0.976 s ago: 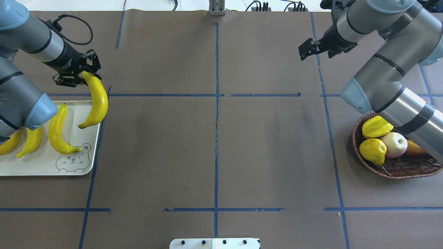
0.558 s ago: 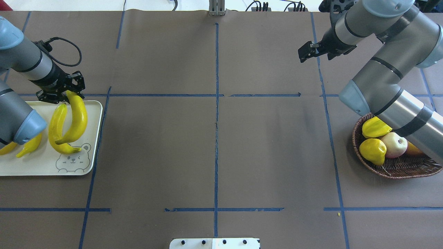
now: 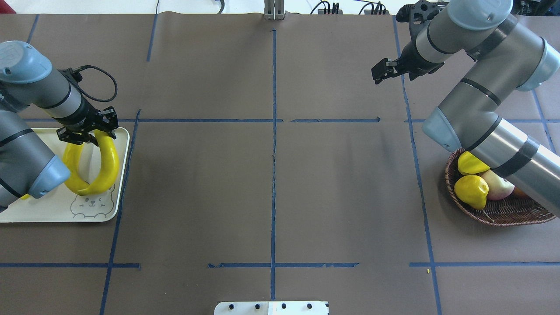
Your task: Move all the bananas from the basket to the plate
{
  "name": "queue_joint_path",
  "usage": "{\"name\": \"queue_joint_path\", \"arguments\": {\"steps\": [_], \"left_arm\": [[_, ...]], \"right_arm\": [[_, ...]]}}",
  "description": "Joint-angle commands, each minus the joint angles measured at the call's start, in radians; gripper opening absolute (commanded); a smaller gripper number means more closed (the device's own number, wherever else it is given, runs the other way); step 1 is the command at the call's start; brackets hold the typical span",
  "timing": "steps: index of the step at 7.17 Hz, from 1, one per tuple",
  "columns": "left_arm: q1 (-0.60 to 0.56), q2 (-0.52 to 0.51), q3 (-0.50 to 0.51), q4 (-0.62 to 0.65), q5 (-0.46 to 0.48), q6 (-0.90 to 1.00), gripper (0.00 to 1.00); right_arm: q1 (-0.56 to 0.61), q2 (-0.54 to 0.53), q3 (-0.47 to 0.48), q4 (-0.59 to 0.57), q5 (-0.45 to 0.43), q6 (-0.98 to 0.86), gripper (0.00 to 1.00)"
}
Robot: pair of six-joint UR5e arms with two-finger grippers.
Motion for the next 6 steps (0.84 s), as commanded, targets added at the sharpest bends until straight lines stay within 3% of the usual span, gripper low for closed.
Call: {"name": "queue_joint_path", "arguments": {"steps": [1,3,6], "left_arm": [[-0.016,0.0,-0.001,0.006,0.001,0.11,0.98],[-0.094,0.0,-0.004,0.017,-0.013,0.271,1.0],[-0.279,-0.002,-0.013,0.22,-0.074,0.816,1.0]], "right_arm": [[-0.007,0.003,-0.001,0.001,0.0,0.002,1.0],[-0.009,-0.002,-0.002,0.001,-0.017,-0.003,1.0],[0.077,-0.019,-0.045,-0.013,-0.002,-0.157,1.0]]}}
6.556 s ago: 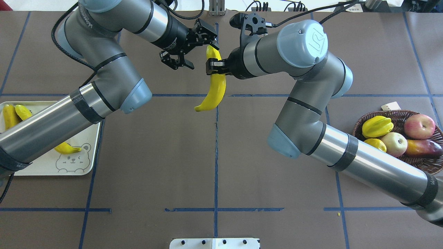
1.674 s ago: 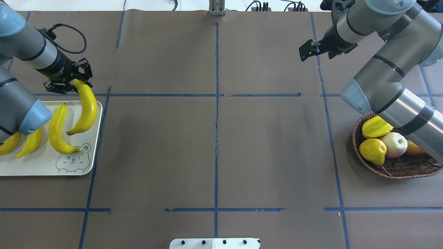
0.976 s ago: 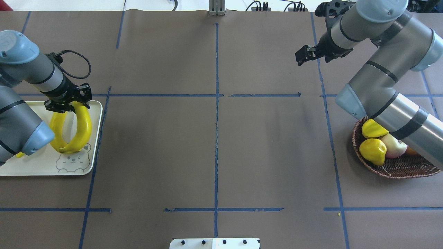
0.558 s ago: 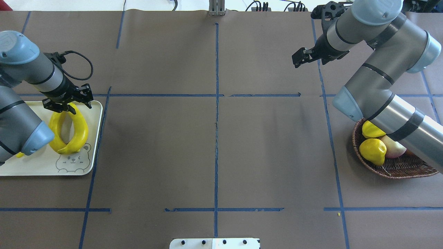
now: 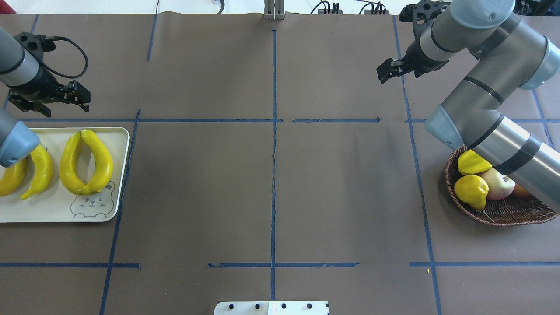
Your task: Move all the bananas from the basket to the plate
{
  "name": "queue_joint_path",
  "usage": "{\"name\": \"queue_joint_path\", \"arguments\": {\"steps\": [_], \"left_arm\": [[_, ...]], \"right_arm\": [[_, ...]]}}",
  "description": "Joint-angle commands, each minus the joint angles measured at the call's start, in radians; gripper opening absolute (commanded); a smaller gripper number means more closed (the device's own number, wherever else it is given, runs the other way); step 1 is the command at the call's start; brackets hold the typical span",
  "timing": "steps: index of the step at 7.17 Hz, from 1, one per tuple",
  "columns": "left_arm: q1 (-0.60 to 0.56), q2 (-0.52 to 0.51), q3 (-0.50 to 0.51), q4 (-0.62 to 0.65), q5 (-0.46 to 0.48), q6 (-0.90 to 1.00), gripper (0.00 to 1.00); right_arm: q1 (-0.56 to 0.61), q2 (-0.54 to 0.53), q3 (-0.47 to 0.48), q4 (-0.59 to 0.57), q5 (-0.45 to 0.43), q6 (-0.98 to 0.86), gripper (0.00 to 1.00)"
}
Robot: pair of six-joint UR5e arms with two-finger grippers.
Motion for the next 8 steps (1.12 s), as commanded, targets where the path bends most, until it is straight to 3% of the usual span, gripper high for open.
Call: {"name": "queue_joint_path", "arguments": {"steps": [1,4,5,7,8], "left_arm": [[-0.159,-0.001,-0.001,0.176,-0.056,0.43,1.0],[-0.37,0.003,0.011,0.408,-0.056,0.957,1.0],[-0.414,0.01,0.019,0.422,-0.065,1.004,1.0],[-0.46,0.088,0.068,0.395,-0.217,1.001,1.0],[-0.46,0.122,0.057,0.394,-0.216,0.995,1.0]], "right_arm": [[0.111,-0.052,-0.024,-0.005,0.042,-0.158,1.0],[0.306,-0.15,-0.023,-0.087,0.237,-0.455,1.0],[0.375,-0.175,-0.021,-0.174,0.266,-0.614,1.0],[0.51,-0.225,-0.018,-0.383,0.297,-0.9,1.0],[0.538,-0.333,-0.017,-0.371,0.324,-0.942,1.0]]}}
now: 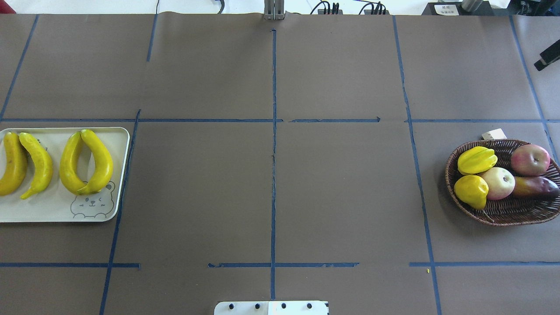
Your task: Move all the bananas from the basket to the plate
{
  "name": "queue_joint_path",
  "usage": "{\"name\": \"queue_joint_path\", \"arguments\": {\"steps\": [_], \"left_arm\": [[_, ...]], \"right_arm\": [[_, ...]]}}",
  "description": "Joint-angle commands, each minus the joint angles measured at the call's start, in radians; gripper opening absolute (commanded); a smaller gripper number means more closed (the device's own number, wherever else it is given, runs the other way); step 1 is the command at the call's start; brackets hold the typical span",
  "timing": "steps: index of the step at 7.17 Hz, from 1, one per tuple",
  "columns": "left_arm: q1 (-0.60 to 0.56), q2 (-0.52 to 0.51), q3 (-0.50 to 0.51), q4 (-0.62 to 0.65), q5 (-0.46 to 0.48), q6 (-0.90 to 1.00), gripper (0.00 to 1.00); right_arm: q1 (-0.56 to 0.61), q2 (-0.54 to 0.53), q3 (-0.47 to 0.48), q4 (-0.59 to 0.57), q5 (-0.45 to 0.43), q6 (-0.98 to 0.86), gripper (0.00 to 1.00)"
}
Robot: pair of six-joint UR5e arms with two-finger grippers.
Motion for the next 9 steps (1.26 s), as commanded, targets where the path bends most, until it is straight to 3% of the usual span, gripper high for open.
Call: {"name": "queue_joint_path", "arguments": {"steps": [1,3,5,9], "left_arm": [[-0.008,0.085,0.036,-0.011,-0.031,0.004,1.0],[-0.011,0.097,0.039,-0.12,-0.025,0.002,1.0],[-0.011,0.089,0.029,-0.126,0.074,0.001,1.0],[-0.008,0.089,0.006,-0.131,0.079,0.009,1.0]], "right_arm": [[0.083,-0.155,-0.002,-0.008,0.048,-0.094,1.0],[0.083,-0.185,0.004,-0.005,0.088,-0.086,1.0],[0.081,-0.183,0.007,-0.003,0.085,-0.059,1.0],[0.08,-0.172,0.007,-0.001,0.082,-0.045,1.0]]}}
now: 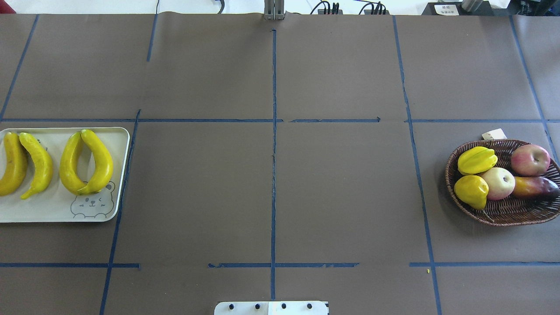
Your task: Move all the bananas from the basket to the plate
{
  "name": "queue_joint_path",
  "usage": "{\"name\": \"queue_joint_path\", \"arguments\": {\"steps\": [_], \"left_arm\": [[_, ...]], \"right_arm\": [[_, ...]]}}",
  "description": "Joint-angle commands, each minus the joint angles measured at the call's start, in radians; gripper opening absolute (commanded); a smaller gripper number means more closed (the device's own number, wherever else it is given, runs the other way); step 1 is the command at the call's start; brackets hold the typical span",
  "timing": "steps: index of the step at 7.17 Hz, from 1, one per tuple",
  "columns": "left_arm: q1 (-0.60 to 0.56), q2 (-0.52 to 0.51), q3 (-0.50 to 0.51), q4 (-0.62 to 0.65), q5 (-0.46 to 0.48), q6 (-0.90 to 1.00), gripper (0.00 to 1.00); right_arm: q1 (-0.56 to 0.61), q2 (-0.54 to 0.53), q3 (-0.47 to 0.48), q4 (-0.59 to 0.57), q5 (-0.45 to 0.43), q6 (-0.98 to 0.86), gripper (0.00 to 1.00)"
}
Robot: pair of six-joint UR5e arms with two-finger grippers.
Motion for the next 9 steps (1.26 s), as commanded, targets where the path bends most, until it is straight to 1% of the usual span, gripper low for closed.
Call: {"name": "queue_joint_path", "arguments": {"steps": [1,2,3,9], "left_arm": [[0.002,0.009,-0.01,0.0,0.002,0.005,1.0],[0.004,0.009,-0.009,0.0,0.003,0.005,1.0],[0.005,0.009,-0.011,0.0,0.002,0.005,1.0],[0.007,0.011,-0.009,0.0,0.003,0.0,1.0]], "right_arm": [[-0.001,0.0,-0.003,0.039,-0.013,0.022,1.0],[0.001,-0.009,-0.002,0.098,-0.019,0.092,1.0],[0.001,-0.013,-0.006,0.132,-0.019,0.114,1.0],[0.001,-0.017,-0.008,0.134,-0.018,0.115,1.0]]}}
